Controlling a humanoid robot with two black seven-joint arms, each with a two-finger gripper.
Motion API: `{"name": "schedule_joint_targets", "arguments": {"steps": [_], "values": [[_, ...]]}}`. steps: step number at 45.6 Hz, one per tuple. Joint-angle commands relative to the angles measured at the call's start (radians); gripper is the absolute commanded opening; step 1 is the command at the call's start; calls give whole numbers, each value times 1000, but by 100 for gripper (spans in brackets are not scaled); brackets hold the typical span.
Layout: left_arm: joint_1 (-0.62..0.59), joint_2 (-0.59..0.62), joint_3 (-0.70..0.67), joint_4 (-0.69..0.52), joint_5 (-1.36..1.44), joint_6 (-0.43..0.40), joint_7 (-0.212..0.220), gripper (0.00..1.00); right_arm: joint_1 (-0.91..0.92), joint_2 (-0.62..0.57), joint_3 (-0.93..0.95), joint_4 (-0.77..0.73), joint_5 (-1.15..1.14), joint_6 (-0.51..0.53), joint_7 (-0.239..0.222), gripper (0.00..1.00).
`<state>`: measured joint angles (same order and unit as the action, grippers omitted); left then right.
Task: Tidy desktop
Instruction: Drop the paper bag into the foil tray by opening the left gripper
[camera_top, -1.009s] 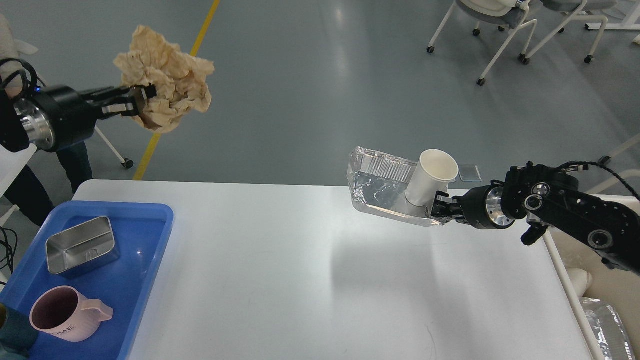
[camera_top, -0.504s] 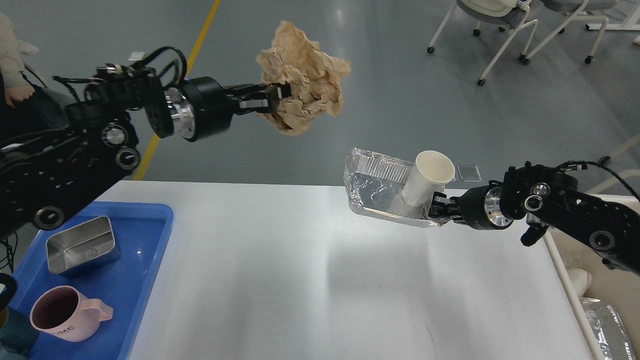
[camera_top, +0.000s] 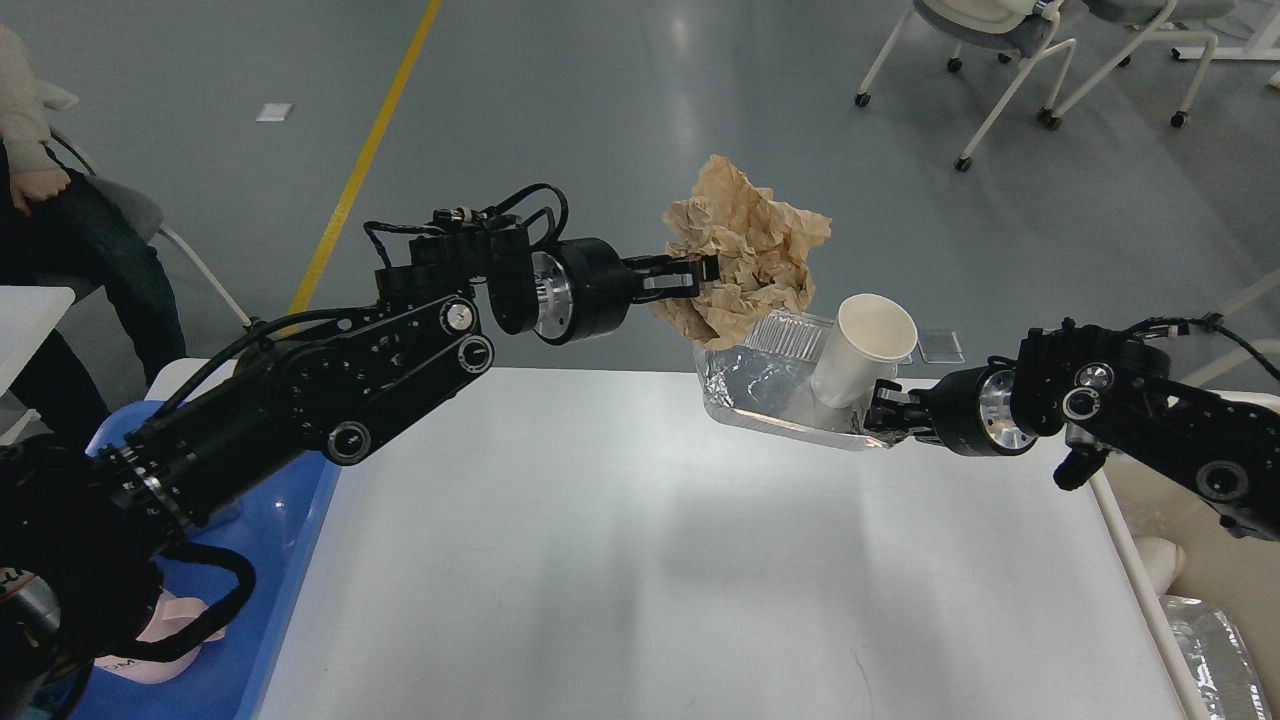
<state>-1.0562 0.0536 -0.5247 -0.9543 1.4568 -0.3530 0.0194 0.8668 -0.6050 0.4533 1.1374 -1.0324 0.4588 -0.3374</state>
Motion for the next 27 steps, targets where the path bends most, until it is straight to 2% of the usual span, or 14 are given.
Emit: {"name": "schedule_joint_targets", "arguments": {"steps": [1, 6, 9, 11, 14, 17, 21, 27], "values": [[1, -63, 2, 49, 27, 15, -1, 4, -2, -2, 5, 5, 0, 0, 0, 0], [4, -84, 2, 66, 28, 26, 0, 6, -2, -2, 5, 12, 0, 0, 2, 0], [5, -93, 3, 78, 28, 35, 0, 14, -2, -1, 10, 12, 0, 0, 1, 0], [7, -97, 2, 78, 28, 38, 0, 30, -2, -1, 14, 12, 0, 0, 1, 0], [10, -97, 2, 78, 25, 39, 2, 66, -2, -1, 15, 12, 0, 0, 2, 0], [10, -97, 0, 78, 16, 39, 5, 84, -2, -1, 16, 12, 0, 0, 2, 0], [12, -100, 0, 77, 11, 28, 8, 96, -5, -1, 18, 12, 0, 0, 2, 0], [16, -104, -3, 74, 11, 25, 13, 97, -6, -2, 25, 12, 0, 0, 1, 0]]}}
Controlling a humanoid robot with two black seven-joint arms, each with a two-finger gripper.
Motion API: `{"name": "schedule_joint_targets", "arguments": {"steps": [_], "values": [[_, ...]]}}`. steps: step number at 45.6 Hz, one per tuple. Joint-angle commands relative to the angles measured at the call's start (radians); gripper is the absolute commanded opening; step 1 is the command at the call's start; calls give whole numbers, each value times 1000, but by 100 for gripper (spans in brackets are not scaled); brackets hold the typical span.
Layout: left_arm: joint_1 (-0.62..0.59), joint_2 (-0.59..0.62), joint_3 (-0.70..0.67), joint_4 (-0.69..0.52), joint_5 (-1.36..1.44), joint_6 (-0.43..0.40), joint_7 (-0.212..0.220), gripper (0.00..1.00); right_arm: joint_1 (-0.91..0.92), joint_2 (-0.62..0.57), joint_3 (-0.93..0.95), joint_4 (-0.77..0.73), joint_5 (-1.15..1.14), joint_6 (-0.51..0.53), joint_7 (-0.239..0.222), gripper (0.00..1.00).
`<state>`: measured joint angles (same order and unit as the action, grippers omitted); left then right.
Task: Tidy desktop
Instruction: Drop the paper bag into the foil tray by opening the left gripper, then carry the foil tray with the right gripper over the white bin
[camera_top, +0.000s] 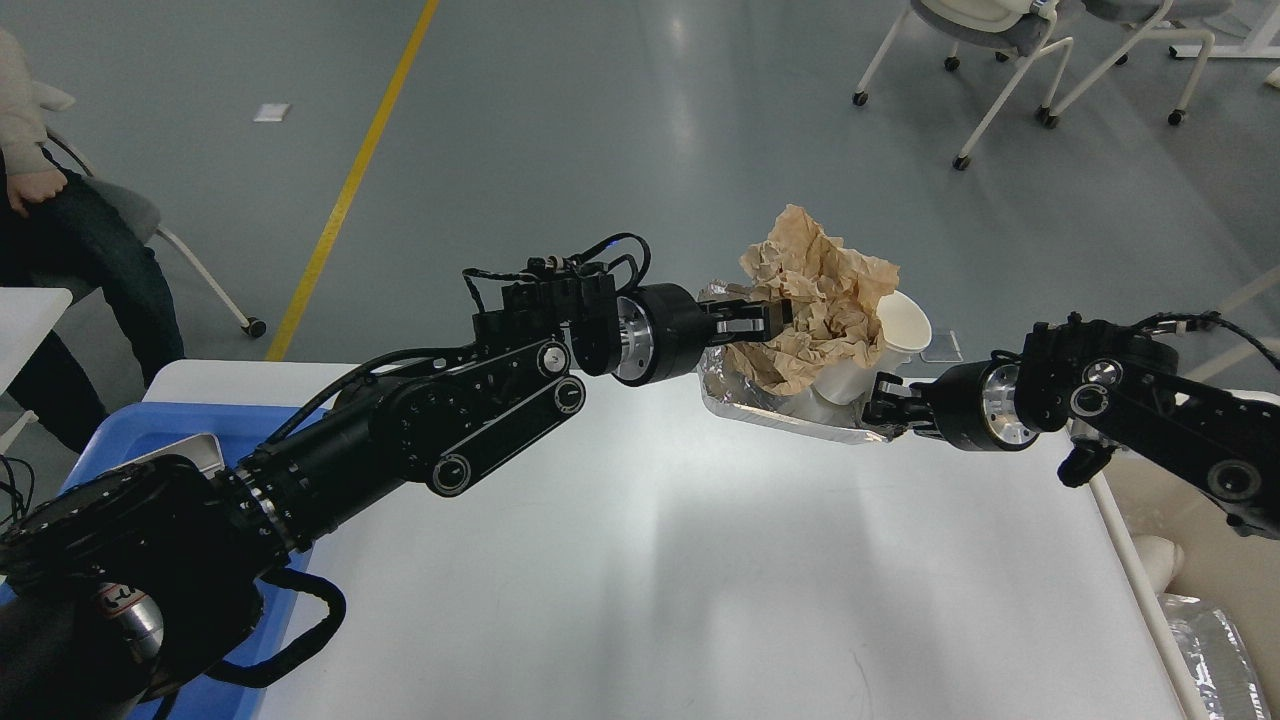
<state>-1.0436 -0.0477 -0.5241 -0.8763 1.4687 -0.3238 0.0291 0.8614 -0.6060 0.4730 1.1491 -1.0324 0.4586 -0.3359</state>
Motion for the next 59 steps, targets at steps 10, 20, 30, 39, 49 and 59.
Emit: {"name": "schedule_joint_targets", "arguments": {"steps": [10, 20, 30, 39, 49, 59], "values": [[-1, 9, -34, -30, -94, 0, 3, 97, -24, -4, 22, -8, 0, -3, -2, 0], [31, 94, -209, -110, -301, 3, 5, 97, -74, -50, 64, -14, 0, -29, -2, 0], [187, 209, -485, -127, -567, 15, 5, 97, -174, -152, 148, -14, 12, -74, -2, 0], [344, 275, -665, -144, -740, 45, 5, 97, -235, -257, 164, -15, 133, -135, -2, 0], [534, 308, -856, -196, -872, 45, 5, 97, -309, -368, 167, -63, 260, -224, 1, 0], [698, 309, -935, -240, -1019, 52, 3, 97, -372, -408, 165, -265, 423, -218, 37, 0]]}}
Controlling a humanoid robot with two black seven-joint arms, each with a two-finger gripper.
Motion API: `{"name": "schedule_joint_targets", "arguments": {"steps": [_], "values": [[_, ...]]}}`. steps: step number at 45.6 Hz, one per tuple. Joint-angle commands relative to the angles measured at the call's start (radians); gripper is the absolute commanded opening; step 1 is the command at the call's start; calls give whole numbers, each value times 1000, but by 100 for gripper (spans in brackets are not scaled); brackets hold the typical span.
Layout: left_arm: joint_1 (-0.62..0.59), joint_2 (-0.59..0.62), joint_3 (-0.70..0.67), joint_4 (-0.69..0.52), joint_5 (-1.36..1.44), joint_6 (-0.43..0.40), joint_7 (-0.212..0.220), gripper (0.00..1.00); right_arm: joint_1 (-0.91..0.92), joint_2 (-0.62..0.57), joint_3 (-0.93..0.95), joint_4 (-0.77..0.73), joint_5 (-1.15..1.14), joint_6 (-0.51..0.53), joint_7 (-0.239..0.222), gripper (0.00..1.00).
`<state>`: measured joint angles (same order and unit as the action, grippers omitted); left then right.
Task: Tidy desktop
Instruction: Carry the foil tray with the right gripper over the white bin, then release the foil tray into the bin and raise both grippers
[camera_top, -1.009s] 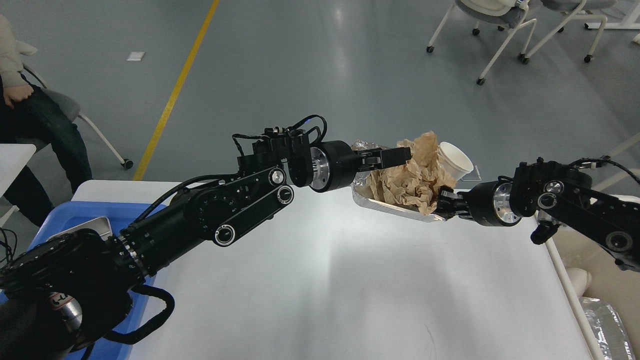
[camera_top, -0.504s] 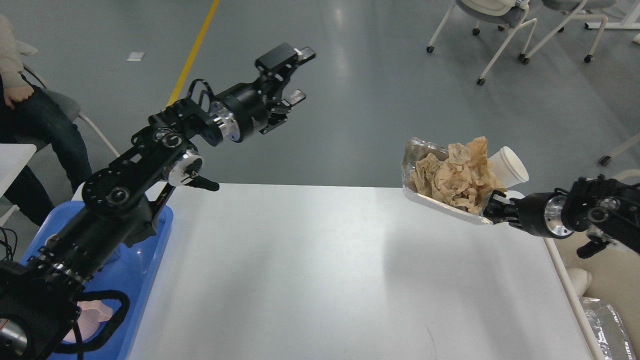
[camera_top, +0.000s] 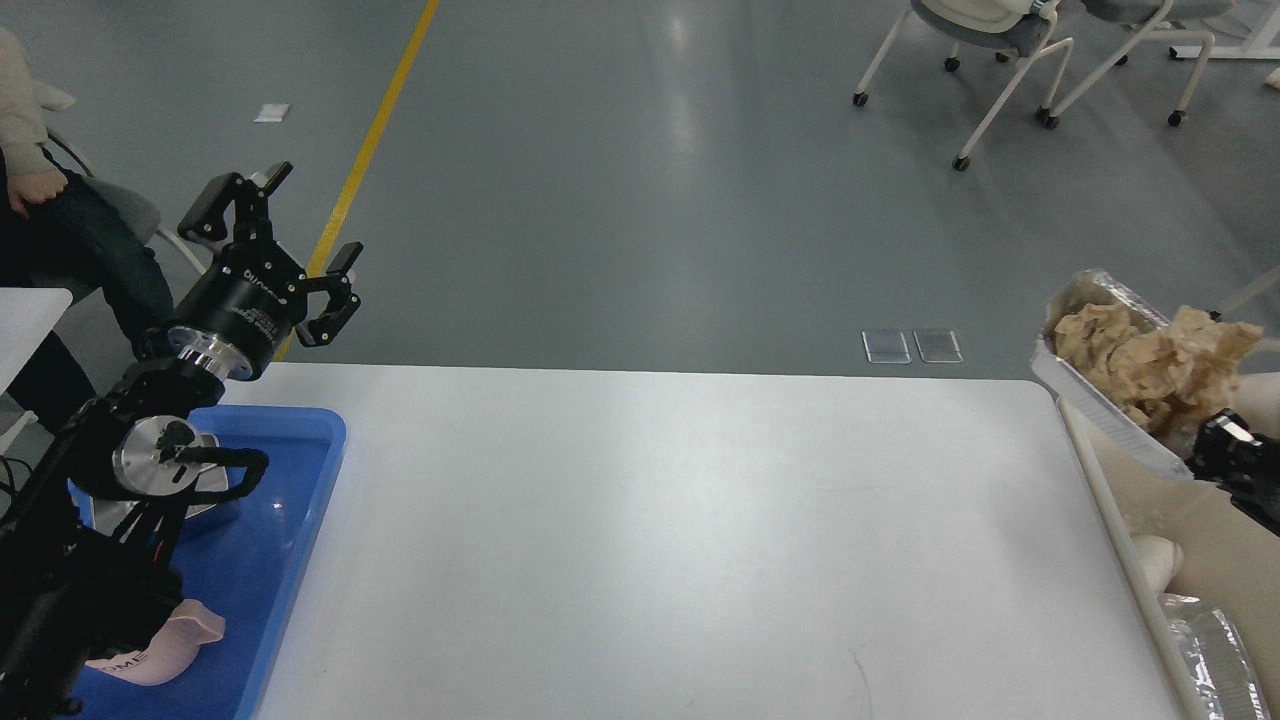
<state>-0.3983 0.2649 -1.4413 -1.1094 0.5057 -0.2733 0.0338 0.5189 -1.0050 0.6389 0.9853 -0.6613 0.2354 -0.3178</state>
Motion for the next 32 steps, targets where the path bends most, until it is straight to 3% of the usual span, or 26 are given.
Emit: {"name": "schedule_joint_targets", "arguments": {"steps": [1, 5, 12, 13, 17, 18, 19, 24, 32], "values": [[67, -6, -22, -7, -90, 2, -5, 97, -36, -9, -1, -122, 60, 7, 25, 0], [79, -6, -31, -6, -150, 13, -5, 97, -63, -6, -2, -183, 84, 9, 48, 0], [95, -3, -37, -6, -184, 17, -8, 97, -88, 25, -2, -267, 107, -8, 49, 0], [96, -3, -39, -6, -184, 17, -8, 97, -88, 35, -1, -287, 112, -16, 48, 5], [111, 0, -44, -6, -184, 16, -8, 97, -83, 88, -2, -382, 115, -97, 46, 78], [114, 2, -45, -6, -184, 16, -8, 97, -79, 101, -2, -405, 115, -125, 45, 93], [118, 2, -45, -6, -184, 14, -8, 97, -74, 120, -2, -425, 115, -155, 42, 100], [125, 8, -45, -6, -185, 14, -8, 97, -62, 166, -2, -470, 115, -246, 42, 100], [130, 10, -57, -6, -185, 14, -6, 97, -63, 171, -5, -470, 115, -251, 42, 100]]}}
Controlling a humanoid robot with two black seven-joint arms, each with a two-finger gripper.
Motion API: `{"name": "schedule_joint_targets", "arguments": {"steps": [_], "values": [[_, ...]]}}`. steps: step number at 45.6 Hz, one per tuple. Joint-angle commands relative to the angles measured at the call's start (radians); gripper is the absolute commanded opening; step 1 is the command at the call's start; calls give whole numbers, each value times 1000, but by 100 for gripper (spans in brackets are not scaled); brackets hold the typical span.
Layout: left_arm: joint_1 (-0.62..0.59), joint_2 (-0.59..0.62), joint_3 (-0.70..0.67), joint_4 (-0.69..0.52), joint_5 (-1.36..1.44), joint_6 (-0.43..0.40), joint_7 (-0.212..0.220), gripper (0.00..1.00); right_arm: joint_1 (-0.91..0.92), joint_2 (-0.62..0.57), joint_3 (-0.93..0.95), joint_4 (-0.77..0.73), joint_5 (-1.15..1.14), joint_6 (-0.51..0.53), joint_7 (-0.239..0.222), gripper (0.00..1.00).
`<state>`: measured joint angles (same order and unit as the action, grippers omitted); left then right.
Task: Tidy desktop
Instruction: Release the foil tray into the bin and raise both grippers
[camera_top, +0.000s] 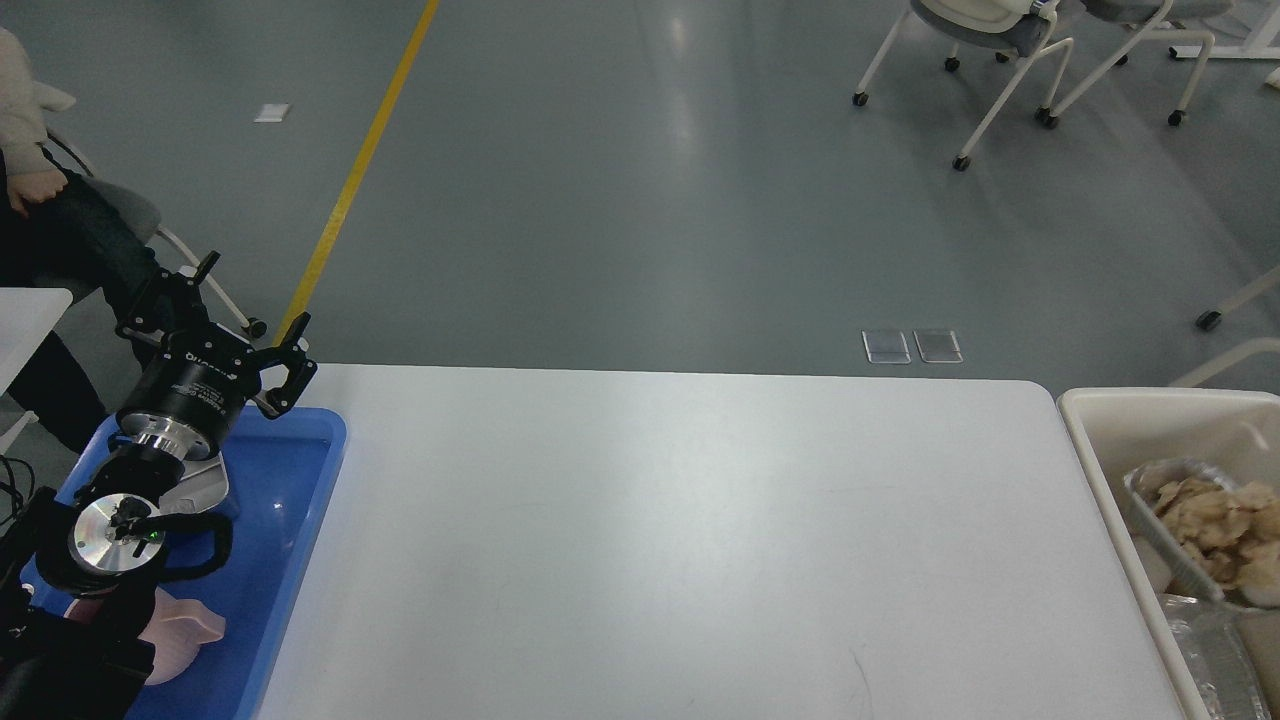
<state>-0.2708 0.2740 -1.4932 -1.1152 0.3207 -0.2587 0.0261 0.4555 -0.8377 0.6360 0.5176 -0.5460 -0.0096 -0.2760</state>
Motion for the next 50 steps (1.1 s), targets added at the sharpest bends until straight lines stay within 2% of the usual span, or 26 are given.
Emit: {"name": "schedule_joint_targets", "arguments": {"steps": [1, 5, 10, 14, 17, 23, 27, 31, 34, 39, 41, 44, 50], "values": [[2, 1, -5, 0, 1, 1, 1, 97, 0, 5, -4, 1, 0, -6, 1, 100], [2, 8, -5, 0, 0, 1, 1, 97, 11, 25, -9, 12, -5, -10, 8, 100], [2, 16, -13, 0, 0, 1, 1, 97, 90, 117, -1, 5, 0, -21, 8, 100], [2, 19, -24, 0, 0, -1, 1, 97, 104, 210, 37, -4, 18, -23, 26, 100], [2, 22, -32, 0, 0, -1, 1, 97, 126, 238, 47, -1, 20, -21, 26, 100], [22, 31, -59, 0, 0, -5, 1, 97, 255, 317, 89, 21, 64, -15, 31, 100], [32, 43, -71, 0, 0, -14, 1, 97, 273, 373, 216, 79, 174, -1, 34, 100], [50, 47, -97, -2, -2, -24, 1, 97, 246, 404, 416, 212, 276, 51, 41, 100], [71, 48, -119, -5, -2, -31, 1, 97, 165, 459, 537, 330, 290, 105, 81, 100], [99, 48, -134, -15, -2, -42, 0, 97, 34, 535, 692, 498, 288, 146, 225, 100], [113, 47, -137, -23, -2, -42, -2, 97, -3, 558, 721, 535, 288, 148, 259, 100], [136, 45, -150, -48, -2, -42, -5, 97, -64, 569, 751, 582, 288, 149, 282, 100], [174, 40, -160, -106, -2, -40, -6, 97, -185, 604, 856, 671, 290, 178, 282, 100]]}}
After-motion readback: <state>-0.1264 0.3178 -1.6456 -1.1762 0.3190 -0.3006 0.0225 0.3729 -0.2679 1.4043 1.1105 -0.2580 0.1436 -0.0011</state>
